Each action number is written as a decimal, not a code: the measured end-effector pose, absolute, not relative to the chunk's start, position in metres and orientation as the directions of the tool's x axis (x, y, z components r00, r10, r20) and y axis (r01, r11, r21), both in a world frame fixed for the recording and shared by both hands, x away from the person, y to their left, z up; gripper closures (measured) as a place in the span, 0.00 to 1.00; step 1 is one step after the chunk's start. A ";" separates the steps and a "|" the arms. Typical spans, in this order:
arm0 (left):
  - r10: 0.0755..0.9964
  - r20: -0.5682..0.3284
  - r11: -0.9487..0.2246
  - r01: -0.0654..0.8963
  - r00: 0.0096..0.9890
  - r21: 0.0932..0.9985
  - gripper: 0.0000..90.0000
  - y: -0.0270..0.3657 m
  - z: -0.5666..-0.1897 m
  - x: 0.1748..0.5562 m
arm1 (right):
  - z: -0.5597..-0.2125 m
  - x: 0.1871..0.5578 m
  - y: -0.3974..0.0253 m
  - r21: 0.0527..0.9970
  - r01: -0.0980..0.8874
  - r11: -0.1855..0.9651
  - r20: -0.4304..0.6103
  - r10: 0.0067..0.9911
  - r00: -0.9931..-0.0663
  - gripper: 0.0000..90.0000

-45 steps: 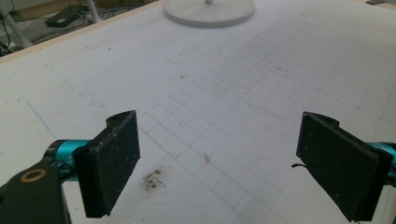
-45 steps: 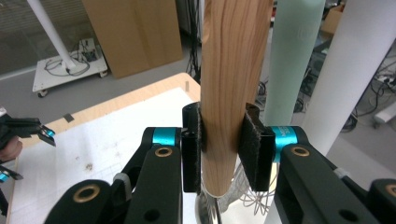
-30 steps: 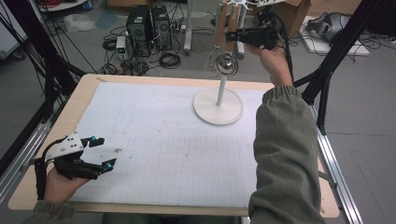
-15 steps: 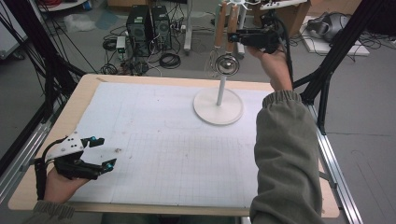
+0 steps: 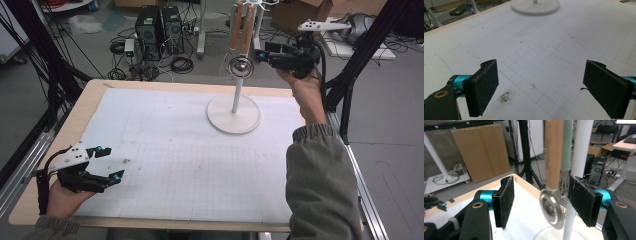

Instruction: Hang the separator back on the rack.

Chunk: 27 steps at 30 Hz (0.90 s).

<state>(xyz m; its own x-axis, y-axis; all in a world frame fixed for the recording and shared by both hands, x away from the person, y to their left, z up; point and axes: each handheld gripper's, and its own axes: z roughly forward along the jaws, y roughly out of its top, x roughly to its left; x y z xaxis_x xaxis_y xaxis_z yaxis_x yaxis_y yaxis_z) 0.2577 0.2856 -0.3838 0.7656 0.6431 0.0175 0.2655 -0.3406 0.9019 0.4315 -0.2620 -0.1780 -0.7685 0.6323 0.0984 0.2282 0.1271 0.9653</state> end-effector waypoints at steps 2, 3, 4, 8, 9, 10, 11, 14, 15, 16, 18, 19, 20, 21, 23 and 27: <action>0.643 0.020 -0.342 0.264 0.765 0.902 0.15 0.285 -0.384 0.257 | -0.183 0.425 -0.263 0.967 0.228 0.116 0.105 0.634 -0.766 0.36; 0.644 0.019 -0.342 0.266 0.765 0.901 0.15 0.285 -0.384 0.257 | -0.187 0.422 -0.264 0.967 0.230 0.112 0.109 0.634 -0.765 0.35; 0.644 0.020 -0.343 0.266 0.765 0.901 0.15 0.285 -0.384 0.257 | -0.191 0.419 -0.264 0.967 0.229 0.108 0.111 0.631 -0.768 0.33; 0.646 0.019 -0.344 0.269 0.763 0.900 0.14 0.285 -0.385 0.258 | -0.208 0.406 -0.262 0.968 0.228 0.105 0.114 0.623 -0.774 0.30; 0.646 0.019 -0.346 0.270 0.763 0.899 0.14 0.285 -0.385 0.258 | -0.210 0.404 -0.262 0.967 0.229 0.110 0.113 0.620 -0.777 0.30; 0.646 0.019 -0.348 0.271 0.763 0.897 0.14 0.285 -0.385 0.258 | -0.213 0.402 -0.261 0.964 0.238 0.117 0.117 0.617 -0.778 0.29; 0.645 0.022 -0.351 0.270 0.764 0.897 0.14 0.285 -0.385 0.258 | -0.217 0.399 -0.260 0.965 0.235 0.120 0.114 0.615 -0.780 0.29; 0.648 0.021 -0.346 0.270 0.761 0.899 0.14 0.285 -0.385 0.257 | -0.225 0.393 -0.258 0.961 0.244 0.128 0.119 0.608 -0.785 0.27; 0.650 0.019 -0.344 0.272 0.760 0.899 0.14 0.285 -0.385 0.257 | -0.228 0.391 -0.258 0.962 0.241 0.126 0.118 0.604 -0.788 0.27; 0.651 0.021 -0.345 0.271 0.759 0.899 0.14 0.286 -0.385 0.257 | -0.230 0.389 -0.257 0.963 0.238 0.123 0.119 0.599 -0.792 0.27; 0.650 0.023 -0.349 0.271 0.760 0.897 0.14 0.286 -0.385 0.257 | -0.235 0.385 -0.256 0.964 0.235 0.121 0.119 0.596 -0.794 0.27; 0.649 0.022 -0.348 0.272 0.760 0.897 0.14 0.286 -0.385 0.257 | -0.238 0.383 -0.256 0.962 0.242 0.124 0.123 0.595 -0.795 0.26; 0.651 0.020 -0.347 0.274 0.759 0.897 0.14 0.286 -0.386 0.257 | -0.241 0.382 -0.255 0.963 0.241 0.122 0.124 0.593 -0.796 0.26; 0.650 0.020 -0.348 0.274 0.760 0.897 0.14 0.286 -0.386 0.257 | -0.244 0.380 -0.255 0.962 0.243 0.123 0.126 0.589 -0.798 0.26; 0.652 0.025 -0.348 0.270 0.757 0.897 0.14 0.285 -0.386 0.257 | -0.250 0.377 -0.253 0.959 0.252 0.128 0.132 0.583 -0.801 0.26; 0.654 0.022 -0.344 0.272 0.756 0.899 0.14 0.285 -0.385 0.256 | -0.262 0.370 -0.249 0.957 0.256 0.136 0.134 0.574 -0.808 0.26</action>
